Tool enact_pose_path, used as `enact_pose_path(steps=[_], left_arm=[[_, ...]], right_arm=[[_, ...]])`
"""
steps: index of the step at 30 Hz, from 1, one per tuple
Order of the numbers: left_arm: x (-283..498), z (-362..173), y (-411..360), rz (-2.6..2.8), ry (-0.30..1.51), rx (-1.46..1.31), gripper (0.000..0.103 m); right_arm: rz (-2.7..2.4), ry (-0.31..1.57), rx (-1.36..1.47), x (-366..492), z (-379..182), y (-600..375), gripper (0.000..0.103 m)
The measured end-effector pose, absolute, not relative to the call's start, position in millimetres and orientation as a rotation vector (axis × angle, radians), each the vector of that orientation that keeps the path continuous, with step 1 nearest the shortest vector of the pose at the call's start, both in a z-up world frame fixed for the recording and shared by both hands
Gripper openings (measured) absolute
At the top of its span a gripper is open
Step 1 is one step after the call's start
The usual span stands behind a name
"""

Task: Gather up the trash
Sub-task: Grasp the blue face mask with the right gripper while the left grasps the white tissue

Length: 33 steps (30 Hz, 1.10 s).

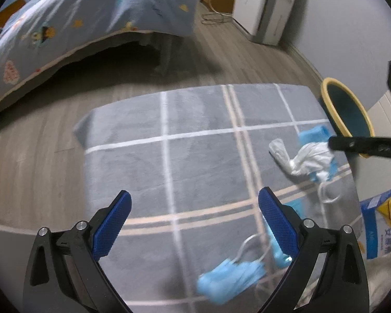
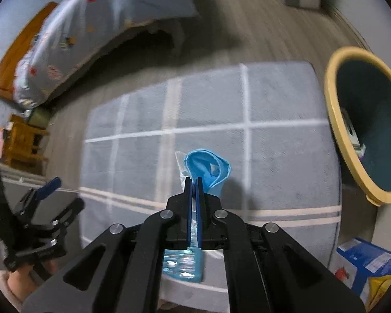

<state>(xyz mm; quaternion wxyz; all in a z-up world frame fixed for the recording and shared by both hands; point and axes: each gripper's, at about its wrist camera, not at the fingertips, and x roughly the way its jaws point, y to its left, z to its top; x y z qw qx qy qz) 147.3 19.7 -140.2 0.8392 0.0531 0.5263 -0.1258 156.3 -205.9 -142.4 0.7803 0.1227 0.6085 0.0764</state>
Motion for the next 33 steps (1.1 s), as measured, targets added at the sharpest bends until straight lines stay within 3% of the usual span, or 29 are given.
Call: enact_pose_path(steps=[2, 5, 6, 18, 23, 27, 29, 33], left_arm=[[149.6, -145.0, 5.0, -0.291, 1.110, 0.131, 0.097], [153.9, -155.7, -21.4, -0.337, 1.110, 0.169, 0.097], [155.4, -158.4, -27.5, -0.346, 1.111, 0.172, 0.097], [174.3, -195.9, -98.8, -0.492, 1.140, 0.151, 0.091], [180.7, -211.7, -110.8, -0.530, 1.194, 0.139, 0.065], [177.2, -221.4, -118.4, -0.562, 1.207, 0.192, 0.052], [174.6, -221.3, -123.3, -0.610, 1.207, 0.205, 0.021], [167.8, -209.2, -123.1, -0.616, 1.182, 0.265, 0.014]], right_arm=[[0.150, 1.337, 0.262, 158.6, -149.4, -212.5, 0.008], [0.129, 1.323, 0.275, 161.1, -149.3, -222.3, 0.034], [0.126, 1.318, 0.292, 161.2, -147.7, -227.4, 0.037], [0.020, 1.328, 0.438, 160.9, -157.2, -287.4, 0.037], [0.007, 1.328, 0.470, 158.9, -160.7, -298.7, 0.037], [0.024, 1.337, 0.459, 158.8, -164.9, -294.7, 0.037], [0.034, 1.341, 0.441, 160.0, -167.3, -289.2, 0.037], [0.047, 1.362, 0.426, 161.1, -174.0, -279.4, 0.037]])
